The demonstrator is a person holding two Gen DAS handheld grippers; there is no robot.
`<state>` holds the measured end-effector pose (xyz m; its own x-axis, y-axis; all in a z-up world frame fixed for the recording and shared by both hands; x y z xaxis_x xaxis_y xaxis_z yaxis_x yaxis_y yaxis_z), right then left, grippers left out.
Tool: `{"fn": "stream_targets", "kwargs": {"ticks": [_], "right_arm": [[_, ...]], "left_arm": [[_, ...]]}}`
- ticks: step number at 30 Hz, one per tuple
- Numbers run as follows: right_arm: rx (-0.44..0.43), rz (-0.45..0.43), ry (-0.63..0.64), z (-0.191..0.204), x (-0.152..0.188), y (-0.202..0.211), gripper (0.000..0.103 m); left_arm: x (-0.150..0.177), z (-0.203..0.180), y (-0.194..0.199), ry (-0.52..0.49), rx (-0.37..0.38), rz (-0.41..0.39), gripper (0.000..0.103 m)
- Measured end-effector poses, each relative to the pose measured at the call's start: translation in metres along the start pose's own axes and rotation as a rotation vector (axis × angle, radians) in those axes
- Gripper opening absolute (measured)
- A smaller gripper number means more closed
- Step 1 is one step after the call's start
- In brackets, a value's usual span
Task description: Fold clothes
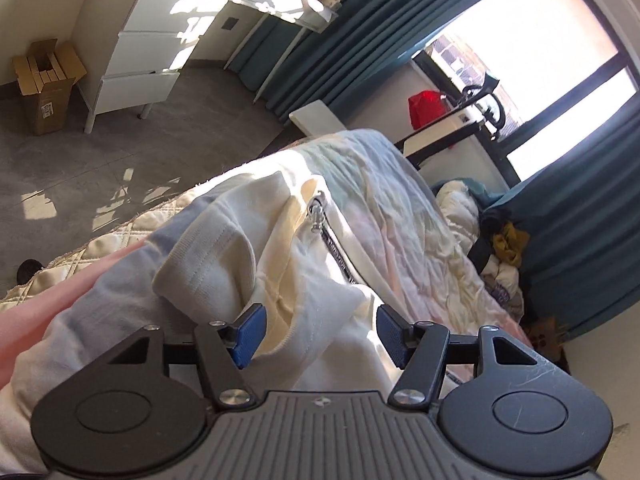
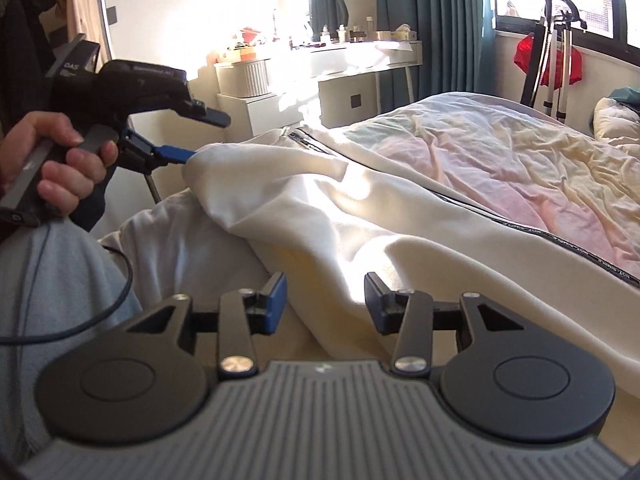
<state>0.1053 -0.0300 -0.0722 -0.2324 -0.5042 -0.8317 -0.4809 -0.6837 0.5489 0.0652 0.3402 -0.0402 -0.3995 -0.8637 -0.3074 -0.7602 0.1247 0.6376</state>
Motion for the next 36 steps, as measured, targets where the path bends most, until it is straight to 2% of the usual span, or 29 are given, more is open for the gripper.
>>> {"fn": "stream_targets", "kwargs": {"ticks": [1, 2, 3, 4, 7, 10, 13, 17, 19, 24, 27, 28, 29, 30, 32, 36], "right_arm": [[0.012, 0.006, -0.019, -0.004, 0.001, -0.001, 0.045], [0.018, 0.015, -0.046, -0.011, 0.003, -0.004, 0.045], [0.024, 0.024, -0.070, -0.017, 0.005, -0.007, 0.045], [0.036, 0.029, -0.080, -0.021, 0.007, -0.008, 0.045], [0.069, 0.043, -0.110, -0.030, 0.011, -0.010, 0.045], [0.097, 0.048, -0.143, -0.037, 0.016, -0.009, 0.045], [0.128, 0.039, -0.168, -0.044, 0.016, -0.006, 0.045], [0.129, 0.027, -0.217, -0.054, 0.016, -0.006, 0.045], [0.135, 0.039, -0.229, -0.056, 0.019, -0.007, 0.045], [0.176, 0.036, -0.230, -0.065, 0.020, -0.004, 0.045], [0.198, 0.029, -0.238, -0.073, 0.020, -0.001, 0.045], [0.207, 0.032, -0.237, -0.075, 0.020, -0.001, 0.045], [0.222, 0.038, -0.233, -0.076, 0.021, 0.000, 0.045], [0.238, 0.044, -0.229, -0.077, 0.022, 0.001, 0.045], [0.267, 0.063, -0.229, -0.079, 0.024, 0.004, 0.045], [0.321, 0.085, -0.255, -0.088, 0.027, 0.015, 0.045]], "left_arm": [[0.002, -0.001, -0.010, -0.011, -0.039, 0.030, 0.050], [0.003, 0.000, -0.020, -0.011, -0.067, 0.056, 0.035], [0.003, 0.002, -0.027, 0.002, -0.074, 0.070, 0.023], [0.003, 0.003, -0.030, 0.011, -0.073, 0.071, 0.006], [-0.002, -0.003, -0.023, -0.016, -0.058, 0.011, 0.004], [-0.022, -0.014, -0.006, -0.062, -0.028, -0.062, 0.004], [-0.055, -0.023, 0.014, -0.015, 0.018, -0.095, 0.004], [-0.070, -0.020, -0.003, -0.046, -0.060, -0.101, 0.004], [-0.070, -0.004, -0.018, -0.007, -0.083, -0.065, 0.004], [-0.058, 0.016, -0.018, 0.046, -0.070, -0.029, 0.010], [-0.047, 0.017, -0.006, 0.064, -0.042, -0.015, 0.033], [-0.044, 0.017, -0.002, 0.070, -0.033, -0.011, 0.046], [-0.038, 0.016, 0.004, 0.081, -0.030, -0.012, 0.055], [-0.030, 0.014, 0.013, 0.089, -0.032, -0.019, 0.057], [-0.016, 0.005, 0.022, 0.056, -0.020, -0.021, 0.062], [0.024, -0.034, 0.009, -0.063, 0.018, 0.025, 0.067]]}}
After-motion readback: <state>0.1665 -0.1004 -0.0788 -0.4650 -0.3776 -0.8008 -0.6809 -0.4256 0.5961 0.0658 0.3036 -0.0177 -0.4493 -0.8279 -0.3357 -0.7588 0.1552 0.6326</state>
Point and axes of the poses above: each gripper's, at about its wrist camera, not at the fingertips, and y roughly against the way its jaws point, z to its left, x to its underside, the point moved 4 cm from there along -y, roughly the way its jaws point, and after that the axes turned 14 degrees about y, right-handed, at the moved point
